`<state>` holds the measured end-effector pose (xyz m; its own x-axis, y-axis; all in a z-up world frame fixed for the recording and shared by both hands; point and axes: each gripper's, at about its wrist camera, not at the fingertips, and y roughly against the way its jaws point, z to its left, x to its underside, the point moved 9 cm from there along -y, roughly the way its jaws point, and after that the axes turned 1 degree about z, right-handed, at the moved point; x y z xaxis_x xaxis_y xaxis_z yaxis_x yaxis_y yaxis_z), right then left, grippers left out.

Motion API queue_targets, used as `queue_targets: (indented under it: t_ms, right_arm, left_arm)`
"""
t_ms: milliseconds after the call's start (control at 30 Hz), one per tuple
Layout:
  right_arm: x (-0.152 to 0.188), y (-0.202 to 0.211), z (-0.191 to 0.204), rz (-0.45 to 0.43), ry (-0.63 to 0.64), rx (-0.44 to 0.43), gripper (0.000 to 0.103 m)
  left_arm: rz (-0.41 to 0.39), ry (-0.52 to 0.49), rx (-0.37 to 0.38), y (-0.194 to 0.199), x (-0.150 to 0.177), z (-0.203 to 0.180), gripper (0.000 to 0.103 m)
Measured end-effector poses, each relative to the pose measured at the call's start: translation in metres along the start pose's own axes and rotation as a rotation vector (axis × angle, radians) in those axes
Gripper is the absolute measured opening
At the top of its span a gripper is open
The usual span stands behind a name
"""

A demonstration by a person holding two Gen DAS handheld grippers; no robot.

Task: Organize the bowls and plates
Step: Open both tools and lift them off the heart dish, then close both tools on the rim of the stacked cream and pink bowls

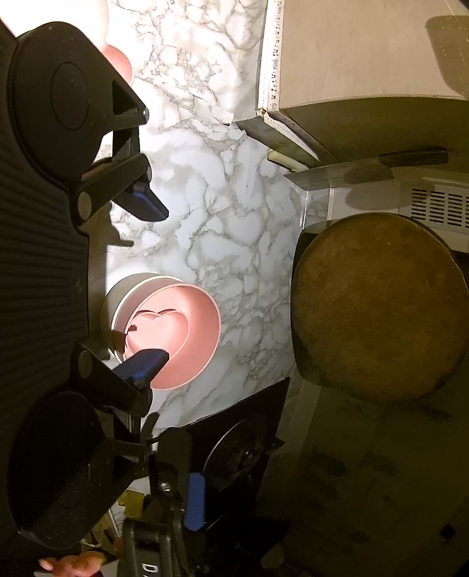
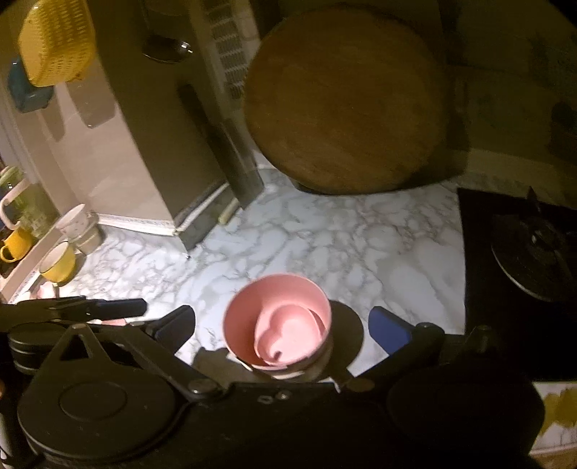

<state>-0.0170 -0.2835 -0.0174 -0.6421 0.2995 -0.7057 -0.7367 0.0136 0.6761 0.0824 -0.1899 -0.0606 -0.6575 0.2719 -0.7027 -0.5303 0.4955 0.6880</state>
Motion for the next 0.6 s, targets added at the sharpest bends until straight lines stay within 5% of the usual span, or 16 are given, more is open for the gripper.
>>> queue_targets:
  t_ms: [600]
  right_arm:
    - [0.014,-0.062,-0.07,0.129,-0.132,-0.025,0.102]
  left_arm:
    - [0.063,0.183,-0.129,-0.062,0.017,-0.01,0.079]
